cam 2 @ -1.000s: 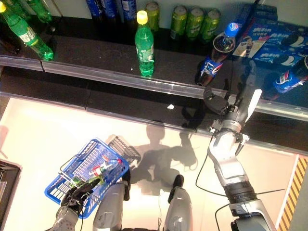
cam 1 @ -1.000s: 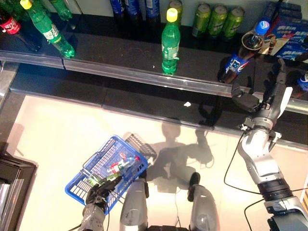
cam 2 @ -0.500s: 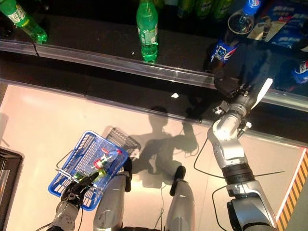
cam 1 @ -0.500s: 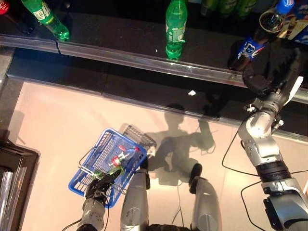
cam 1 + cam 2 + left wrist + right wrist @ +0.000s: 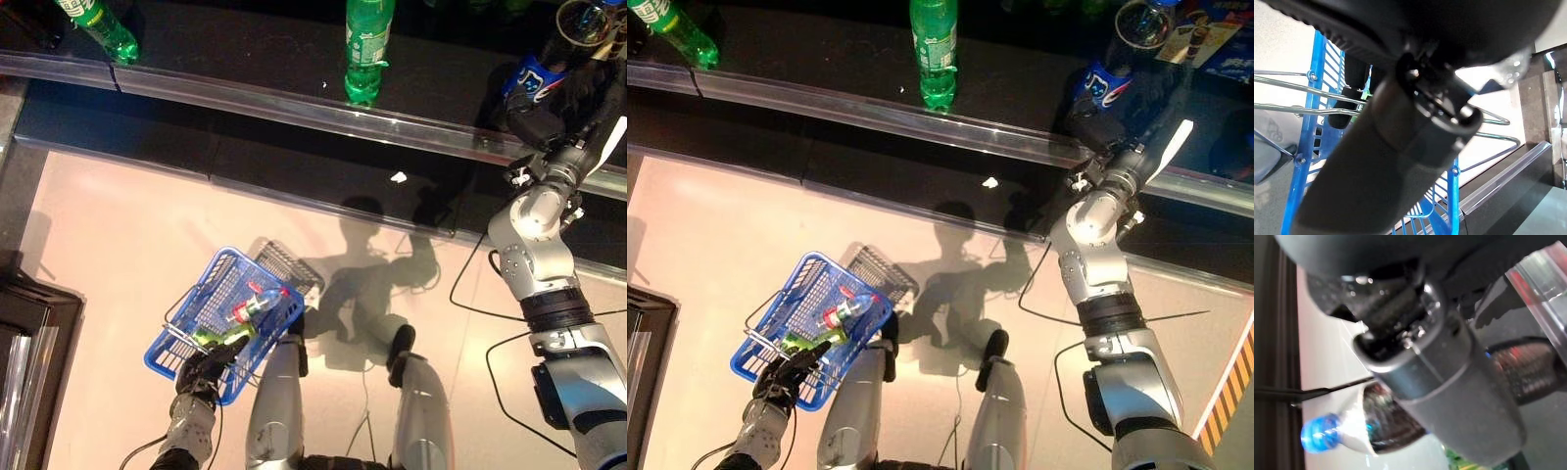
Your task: Pick up the drink and place into the basket.
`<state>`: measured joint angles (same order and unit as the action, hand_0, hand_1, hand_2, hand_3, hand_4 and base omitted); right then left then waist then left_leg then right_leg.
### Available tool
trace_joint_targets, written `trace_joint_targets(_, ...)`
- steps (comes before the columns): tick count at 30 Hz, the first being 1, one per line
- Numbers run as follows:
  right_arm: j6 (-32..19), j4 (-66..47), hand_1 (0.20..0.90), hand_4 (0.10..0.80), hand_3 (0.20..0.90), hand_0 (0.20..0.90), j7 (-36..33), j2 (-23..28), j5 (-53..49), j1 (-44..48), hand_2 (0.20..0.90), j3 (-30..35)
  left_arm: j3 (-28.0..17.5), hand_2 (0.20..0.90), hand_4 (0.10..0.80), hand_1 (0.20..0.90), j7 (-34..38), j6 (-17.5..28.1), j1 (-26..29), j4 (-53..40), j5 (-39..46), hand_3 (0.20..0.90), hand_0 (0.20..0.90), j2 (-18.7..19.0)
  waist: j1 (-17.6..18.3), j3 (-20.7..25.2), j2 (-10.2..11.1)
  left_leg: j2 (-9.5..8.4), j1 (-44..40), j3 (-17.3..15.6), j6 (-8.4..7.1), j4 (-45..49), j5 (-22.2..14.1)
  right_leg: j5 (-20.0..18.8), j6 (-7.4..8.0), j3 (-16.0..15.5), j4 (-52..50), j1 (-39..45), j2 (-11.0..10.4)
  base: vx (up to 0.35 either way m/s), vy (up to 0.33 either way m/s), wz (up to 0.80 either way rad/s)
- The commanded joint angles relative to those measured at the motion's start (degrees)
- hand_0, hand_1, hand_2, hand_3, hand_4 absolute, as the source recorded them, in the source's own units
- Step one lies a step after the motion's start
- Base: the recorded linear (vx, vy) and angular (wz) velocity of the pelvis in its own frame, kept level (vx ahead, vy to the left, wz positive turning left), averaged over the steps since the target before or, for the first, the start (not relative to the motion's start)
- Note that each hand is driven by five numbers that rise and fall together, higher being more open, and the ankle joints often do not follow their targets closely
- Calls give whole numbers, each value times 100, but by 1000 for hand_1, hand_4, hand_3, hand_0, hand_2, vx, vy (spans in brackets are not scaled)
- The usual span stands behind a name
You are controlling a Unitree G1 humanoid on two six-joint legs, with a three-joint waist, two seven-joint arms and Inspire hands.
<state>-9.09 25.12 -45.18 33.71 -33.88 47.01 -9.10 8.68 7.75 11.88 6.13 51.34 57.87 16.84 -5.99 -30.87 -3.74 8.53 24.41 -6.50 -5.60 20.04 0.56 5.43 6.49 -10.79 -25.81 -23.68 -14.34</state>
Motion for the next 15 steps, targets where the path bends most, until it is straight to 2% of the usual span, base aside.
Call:
trace_joint_targets(1, -361, -255, 900, 800, 900, 900, 129, 807, -34, 973, 900, -122, 527, 300, 100, 300, -196, 181, -611, -507, -36, 200, 300, 26, -10, 108, -109, 86, 122, 530, -3, 450, 26, -287, -203, 2, 243, 13, 51, -10, 15, 3)
trace_joint_targets(15, -375, 956, 900, 800, 900, 900, 450, 1178, -754, 1820, 900, -350, 595, 300, 100, 300, -194, 178, -554, -664, 125, 200, 300, 204, -147, 108, -166, 1, 332, 533, 41, 378, -44, -274, -182, -55, 159, -246, -13, -7, 8, 2)
